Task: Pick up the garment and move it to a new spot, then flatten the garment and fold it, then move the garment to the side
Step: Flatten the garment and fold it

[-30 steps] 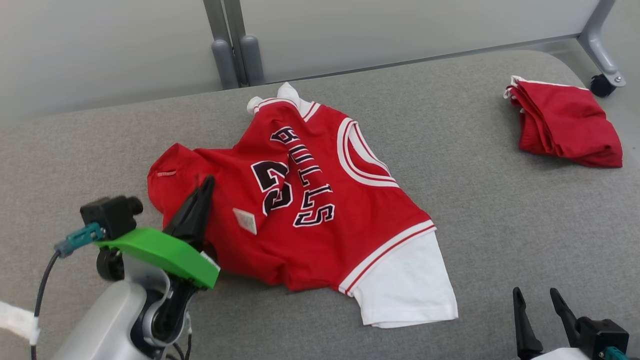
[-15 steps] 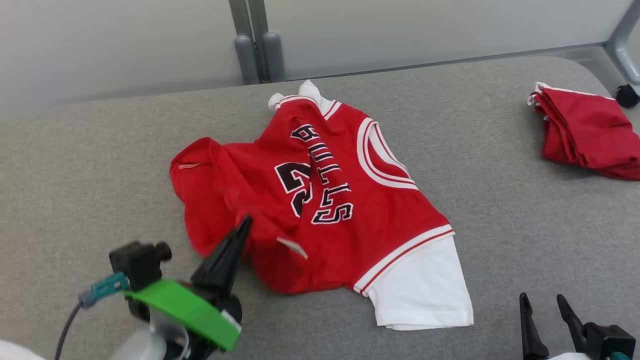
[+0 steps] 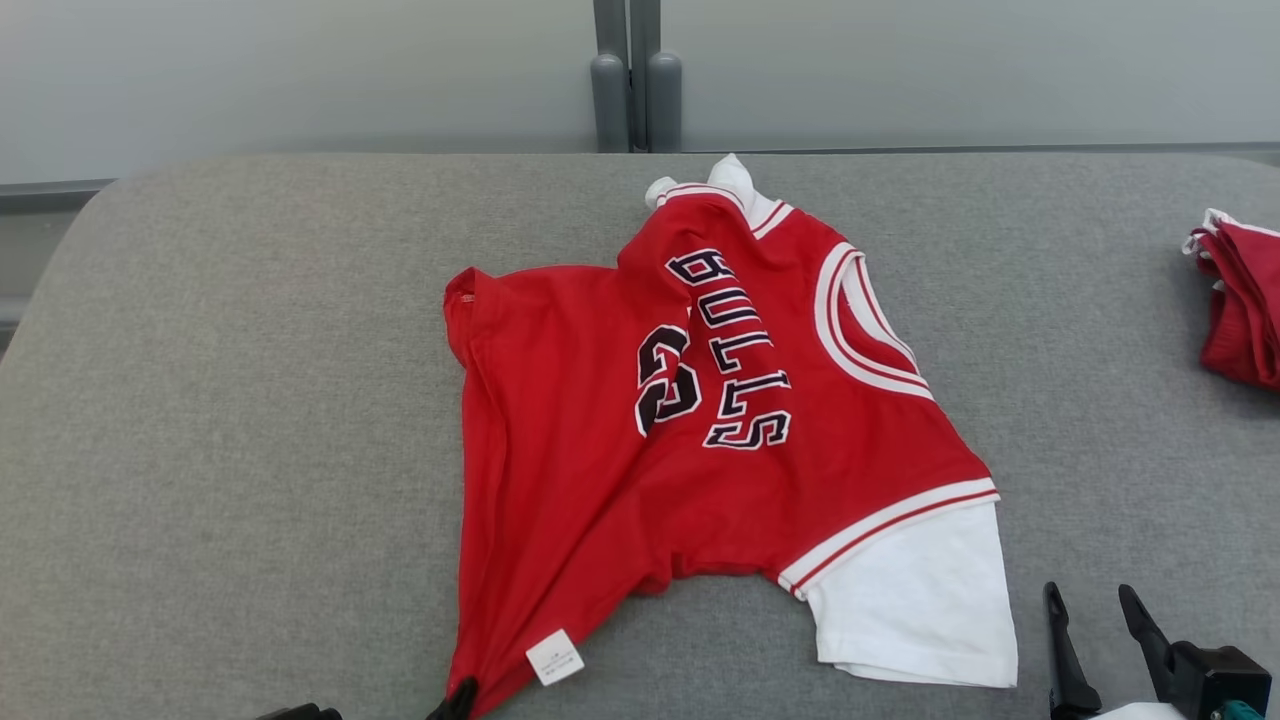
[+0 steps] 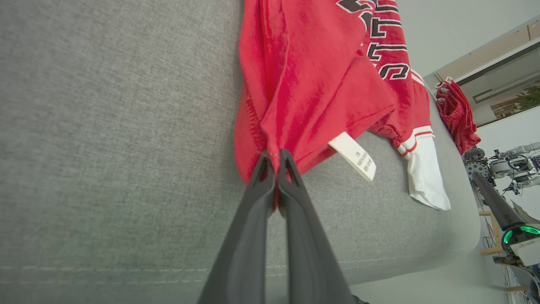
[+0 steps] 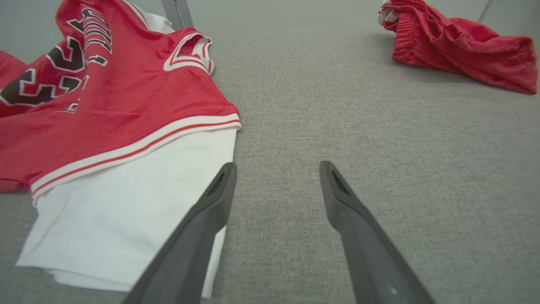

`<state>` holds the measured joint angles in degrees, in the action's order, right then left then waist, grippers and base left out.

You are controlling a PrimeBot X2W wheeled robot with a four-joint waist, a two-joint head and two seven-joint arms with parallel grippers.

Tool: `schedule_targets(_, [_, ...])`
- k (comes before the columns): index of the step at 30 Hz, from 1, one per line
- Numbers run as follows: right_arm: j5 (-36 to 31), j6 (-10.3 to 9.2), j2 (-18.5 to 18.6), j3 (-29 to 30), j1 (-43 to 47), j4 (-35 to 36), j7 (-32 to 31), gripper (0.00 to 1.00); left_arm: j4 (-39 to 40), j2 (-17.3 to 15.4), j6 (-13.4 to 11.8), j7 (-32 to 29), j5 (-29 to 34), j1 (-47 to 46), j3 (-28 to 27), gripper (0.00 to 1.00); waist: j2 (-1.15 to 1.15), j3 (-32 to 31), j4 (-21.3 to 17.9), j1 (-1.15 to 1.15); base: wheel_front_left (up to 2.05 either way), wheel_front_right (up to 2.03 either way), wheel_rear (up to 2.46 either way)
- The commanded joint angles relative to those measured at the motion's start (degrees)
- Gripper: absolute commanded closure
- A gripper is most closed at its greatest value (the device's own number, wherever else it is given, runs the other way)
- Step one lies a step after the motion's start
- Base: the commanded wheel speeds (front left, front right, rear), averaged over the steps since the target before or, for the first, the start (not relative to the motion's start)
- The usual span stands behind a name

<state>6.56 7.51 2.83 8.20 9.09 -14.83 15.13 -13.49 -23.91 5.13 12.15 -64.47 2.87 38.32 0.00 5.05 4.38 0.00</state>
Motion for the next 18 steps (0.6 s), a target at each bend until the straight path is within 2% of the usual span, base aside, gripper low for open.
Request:
schedule_targets(1, [-0.24,-0.04,0.14,0.05,-0.39,0.01,0.0,0.0,-1.47,0.41,0.62,0.46,-0.39,-1.24,-0.22,1.0,0.0,-0.08,1.16,0.0,0.0,0.0,0.0])
schedule_targets(10, [-0.13,-0.04,0.14,-0.09,0.13,-0.28,0.0,0.0,-11.49,4.34,2.24,2.58,0.15,-3.26,-0.76,1.0,0.0,-0.45,1.61,0.0,0.0,0.0,0.0])
schedule_targets(11, [-0.12,-0.04,0.14,-0.09,0.22,-0.33,0.0,0.0,-12.2,4.47,2.29,2.65,0.62,-3.38,-1.03,0.83,0.0,-0.53,1.59,0.0,0.0,0.0,0.0])
schedule_targets(12, [-0.08,-0.04,0.14,-0.08,0.35,-0.4,0.0,0.0,-13.07,4.77,2.34,2.85,1.36,-3.46,-1.55,0.38,0.0,-0.67,1.56,0.0,0.0,0.0,0.0])
schedule_targets(13, [-0.05,-0.04,0.14,-0.1,0.45,-0.45,0.0,0.0,-13.65,5.13,2.28,2.96,1.97,-3.41,-2.0,0.0,0.0,-0.84,1.52,0.0,0.0,0.0,0.0])
schedule_targets(16, [-0.15,-0.04,0.14,-0.07,0.86,-0.51,0.0,0.0,-14.23,6.23,2.32,3.04,3.78,-2.67,-5.35,0.0,0.0,-1.68,1.32,0.0,0.0,0.0,0.0])
schedule_targets(18, [-0.65,-0.04,0.15,0.18,1.28,-0.29,0.0,0.0,-13.29,7.07,2.13,3.05,7.08,-1.04,-9.06,0.0,0.0,-2.58,1.09,0.0,0.0,0.0,0.0])
